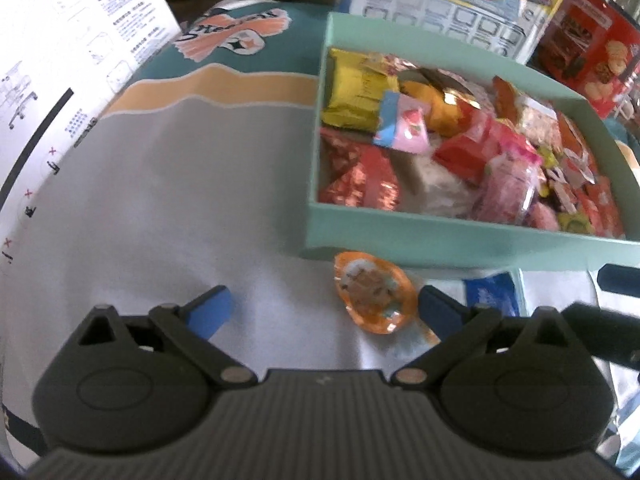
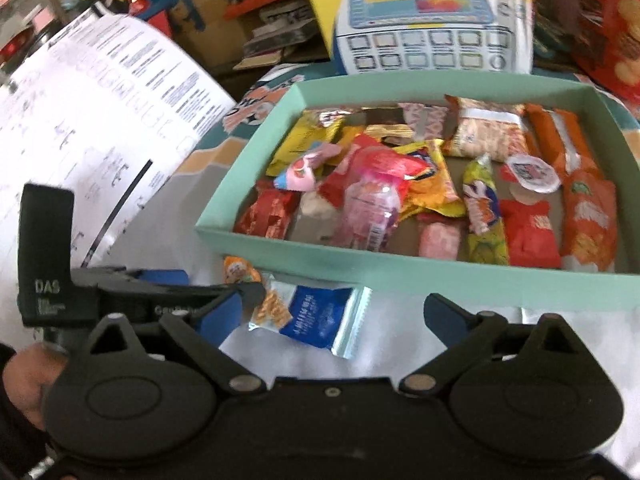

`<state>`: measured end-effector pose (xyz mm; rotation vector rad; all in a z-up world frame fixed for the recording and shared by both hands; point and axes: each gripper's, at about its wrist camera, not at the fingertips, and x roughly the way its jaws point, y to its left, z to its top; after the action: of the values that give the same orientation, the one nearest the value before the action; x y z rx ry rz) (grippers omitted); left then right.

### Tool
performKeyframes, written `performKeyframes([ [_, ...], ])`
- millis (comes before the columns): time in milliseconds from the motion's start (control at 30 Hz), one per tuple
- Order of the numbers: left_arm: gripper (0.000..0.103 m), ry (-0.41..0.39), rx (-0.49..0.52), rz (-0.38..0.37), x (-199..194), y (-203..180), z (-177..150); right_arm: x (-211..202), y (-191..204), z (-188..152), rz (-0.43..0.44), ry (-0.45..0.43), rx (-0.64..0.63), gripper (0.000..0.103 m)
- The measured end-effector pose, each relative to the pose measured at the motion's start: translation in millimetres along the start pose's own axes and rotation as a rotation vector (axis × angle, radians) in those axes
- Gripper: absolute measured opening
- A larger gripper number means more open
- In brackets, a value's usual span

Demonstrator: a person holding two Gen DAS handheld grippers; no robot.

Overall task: Organize snacks
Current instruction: 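Move both open grippers to the orange jelly cup and blue-white biscuit packet, then grasp the orange jelly cup with the left gripper while the right grasps the blue-white biscuit packet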

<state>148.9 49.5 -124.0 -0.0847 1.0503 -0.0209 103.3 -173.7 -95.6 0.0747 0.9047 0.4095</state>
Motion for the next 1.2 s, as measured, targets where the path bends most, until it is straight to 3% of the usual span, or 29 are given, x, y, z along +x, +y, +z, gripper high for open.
performKeyframes([
  [233, 0.102, 0.007, 0.017, 0.042, -1, 29, -2, 23, 18, 2, 0.019, 0.045, -0.111, 0.086],
  [533, 0.102, 0.008, 0.004, 0.049, -4, 54, -4, 57, 50, 11, 0.071, 0.114, -0.277, 0.085],
  [867, 0.102, -0.003, -0.006, 0.027, -4, 57, 0, 62, 49, -6, 0.069, 0.168, -0.291, 0.085],
  [967, 0.102, -0.014, 0.013, 0.013, -3, 50, 3, 51, 52, -17, 0.029, 0.159, -0.318, 0.071],
  [1033, 0.102, -0.018, 0.040, 0.016, 0, 43, 5, 47, 52, -17, 0.018, 0.155, -0.307, 0.045],
  [1067, 0.102, -0.018, 0.050, 0.020, 2, 40, 7, 44, 51, -16, 0.022, 0.152, -0.297, 0.043],
  [1100, 0.100, -0.020, 0.058, 0.024, 4, 37, 8, 42, 50, -14, 0.021, 0.146, -0.289, 0.042],
  [1167, 0.087, -0.045, 0.081, 0.038, 5, 31, 10, 41, 51, -13, 0.017, 0.146, -0.295, 0.042],
  [1200, 0.066, -0.059, 0.100, 0.042, 4, 28, 11, 41, 51, -13, 0.017, 0.148, -0.299, 0.042],
])
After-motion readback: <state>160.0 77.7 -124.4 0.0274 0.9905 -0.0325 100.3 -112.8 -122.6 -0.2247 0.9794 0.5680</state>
